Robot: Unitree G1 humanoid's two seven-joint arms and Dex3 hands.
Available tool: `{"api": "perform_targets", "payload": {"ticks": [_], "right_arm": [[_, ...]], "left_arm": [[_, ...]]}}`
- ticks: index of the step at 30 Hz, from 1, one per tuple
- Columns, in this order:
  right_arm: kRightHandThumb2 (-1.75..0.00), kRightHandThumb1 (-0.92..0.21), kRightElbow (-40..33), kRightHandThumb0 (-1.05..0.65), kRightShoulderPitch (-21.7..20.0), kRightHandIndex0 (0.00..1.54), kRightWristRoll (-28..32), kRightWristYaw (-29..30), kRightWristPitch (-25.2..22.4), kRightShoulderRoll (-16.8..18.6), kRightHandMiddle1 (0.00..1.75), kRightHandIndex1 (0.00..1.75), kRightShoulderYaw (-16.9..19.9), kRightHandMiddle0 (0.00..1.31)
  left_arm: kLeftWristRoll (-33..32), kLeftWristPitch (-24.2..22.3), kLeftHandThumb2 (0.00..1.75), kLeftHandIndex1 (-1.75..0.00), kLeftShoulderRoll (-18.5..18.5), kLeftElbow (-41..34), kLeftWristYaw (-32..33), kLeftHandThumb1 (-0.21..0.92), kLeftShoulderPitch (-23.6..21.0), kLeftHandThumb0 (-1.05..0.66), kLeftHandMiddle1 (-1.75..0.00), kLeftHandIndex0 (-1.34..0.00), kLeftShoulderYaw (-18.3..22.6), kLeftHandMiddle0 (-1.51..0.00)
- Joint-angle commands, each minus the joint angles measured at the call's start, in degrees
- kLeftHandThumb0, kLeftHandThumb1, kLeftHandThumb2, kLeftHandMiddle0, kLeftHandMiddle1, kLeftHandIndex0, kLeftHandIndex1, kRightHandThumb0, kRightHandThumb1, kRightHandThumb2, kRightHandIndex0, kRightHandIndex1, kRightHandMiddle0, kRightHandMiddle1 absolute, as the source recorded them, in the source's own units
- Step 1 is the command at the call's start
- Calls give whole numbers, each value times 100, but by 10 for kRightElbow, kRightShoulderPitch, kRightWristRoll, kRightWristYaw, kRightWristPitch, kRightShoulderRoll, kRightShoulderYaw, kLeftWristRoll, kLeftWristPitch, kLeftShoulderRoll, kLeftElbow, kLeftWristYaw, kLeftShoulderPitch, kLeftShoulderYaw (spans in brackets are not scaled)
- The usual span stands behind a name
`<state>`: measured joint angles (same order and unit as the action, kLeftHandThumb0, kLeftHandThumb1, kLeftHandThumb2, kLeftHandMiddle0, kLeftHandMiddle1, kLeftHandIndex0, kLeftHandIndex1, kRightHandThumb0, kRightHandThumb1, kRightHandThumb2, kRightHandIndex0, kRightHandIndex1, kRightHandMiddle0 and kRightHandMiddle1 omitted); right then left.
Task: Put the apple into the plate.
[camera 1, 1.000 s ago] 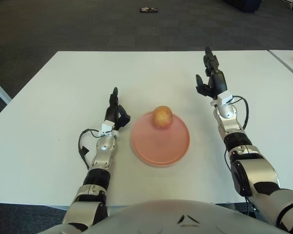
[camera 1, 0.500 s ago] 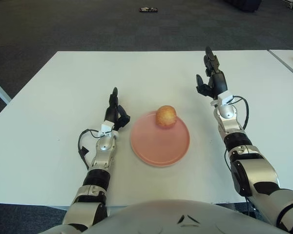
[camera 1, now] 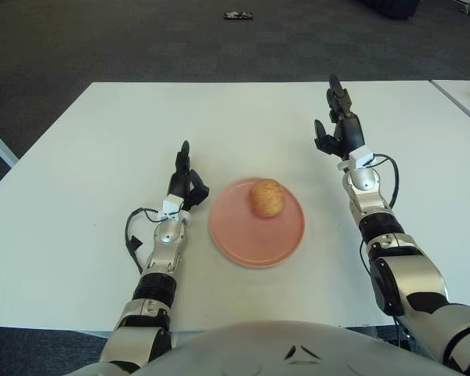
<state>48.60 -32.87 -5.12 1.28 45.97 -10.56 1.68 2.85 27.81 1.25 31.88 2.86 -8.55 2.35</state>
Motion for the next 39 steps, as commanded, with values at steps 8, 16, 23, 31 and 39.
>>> {"api": "perform_targets", "payload": {"ticks": [8, 16, 23, 31, 39], "right_arm": [[-76, -92, -9, -98, -2, 0, 1, 2, 5, 0, 0, 0, 4, 0], [-76, -92, -6, -98, -5, 0, 0, 2, 4, 0, 0, 0, 5, 0], [-76, -92, -6, -98, -5, 0, 0, 2, 4, 0, 0, 0, 5, 0], [-83, -92, -57, -77, 243, 14, 22, 49, -255, 61, 33, 10, 17, 0], [-84, -92, -123, -73, 272, 17, 9, 47, -340, 64, 38, 9, 12, 0]], "left_arm": [[12, -8, 122, -18, 3, 2, 5, 92, 14, -100, -1, 0, -5, -2], [6, -13, 121, -19, 4, 4, -3, 92, 11, -99, 0, 0, -5, -2], [1, -15, 120, -18, 4, 5, -6, 92, 11, -100, 0, 0, -4, -1], [-4, -15, 120, -16, 4, 8, -10, 92, 9, -99, 0, 0, -1, -1], [-4, -13, 120, -15, 4, 9, -8, 92, 8, -100, 0, 0, -1, -1]]}}
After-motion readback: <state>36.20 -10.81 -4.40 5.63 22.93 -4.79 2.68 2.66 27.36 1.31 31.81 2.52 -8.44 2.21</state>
